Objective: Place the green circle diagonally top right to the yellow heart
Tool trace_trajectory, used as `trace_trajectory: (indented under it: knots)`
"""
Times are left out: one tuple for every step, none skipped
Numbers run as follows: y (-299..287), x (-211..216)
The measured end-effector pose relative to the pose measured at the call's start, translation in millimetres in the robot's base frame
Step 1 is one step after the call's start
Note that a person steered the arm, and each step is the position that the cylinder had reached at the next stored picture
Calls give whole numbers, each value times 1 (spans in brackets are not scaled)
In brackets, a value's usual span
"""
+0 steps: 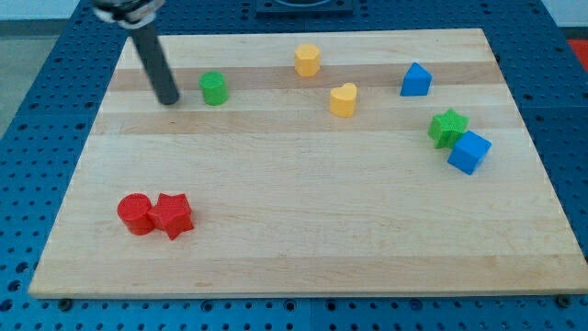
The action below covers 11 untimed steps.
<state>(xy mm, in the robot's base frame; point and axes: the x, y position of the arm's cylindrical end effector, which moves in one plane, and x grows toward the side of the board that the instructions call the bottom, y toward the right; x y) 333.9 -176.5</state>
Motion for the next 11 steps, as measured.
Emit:
trace_trajectory:
  knots:
    - [57, -3]
    - [35, -27]
    - [53, -26]
    - [128, 4]
    - [149, 4]
    - [145, -4]
    - [162, -18]
    - [210, -8]
    - [260, -8]
    - [284, 10]
    - [330, 40]
